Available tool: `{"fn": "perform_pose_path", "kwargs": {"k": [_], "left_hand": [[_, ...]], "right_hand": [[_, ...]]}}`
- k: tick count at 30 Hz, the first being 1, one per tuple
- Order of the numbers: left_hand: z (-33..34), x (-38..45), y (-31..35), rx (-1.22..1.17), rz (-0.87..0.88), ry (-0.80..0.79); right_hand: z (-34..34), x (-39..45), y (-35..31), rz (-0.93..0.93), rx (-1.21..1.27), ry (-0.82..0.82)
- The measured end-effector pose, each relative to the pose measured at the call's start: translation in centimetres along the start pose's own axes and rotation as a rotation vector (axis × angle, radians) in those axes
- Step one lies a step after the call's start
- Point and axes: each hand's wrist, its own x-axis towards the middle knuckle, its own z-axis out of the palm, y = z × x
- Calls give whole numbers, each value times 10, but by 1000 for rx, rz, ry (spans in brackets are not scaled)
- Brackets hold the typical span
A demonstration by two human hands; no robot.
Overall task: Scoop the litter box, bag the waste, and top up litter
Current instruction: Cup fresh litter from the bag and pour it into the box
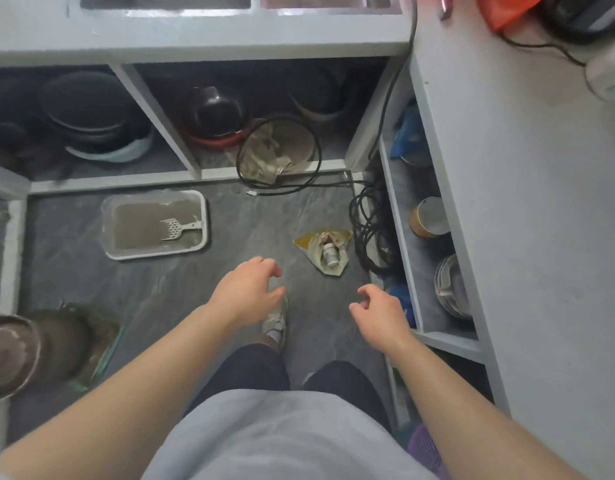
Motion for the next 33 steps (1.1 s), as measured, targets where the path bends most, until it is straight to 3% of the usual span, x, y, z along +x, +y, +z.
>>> {"fn": "perform_pose_path", "kwargs": {"k": [14,20,25,33], "left_hand": [[-29,105,20,89,48,-72],[-24,149,17,142,99,-182],[-5,215,-3,197,152,-332],[72,327,-50,291,253,-427]], "right_hand": [[-2,88,4,105,118,-52],[16,125,-3,170,144,-80],[47,179,-13,233,129,-84],[118,293,5,244,10,-124]]}}
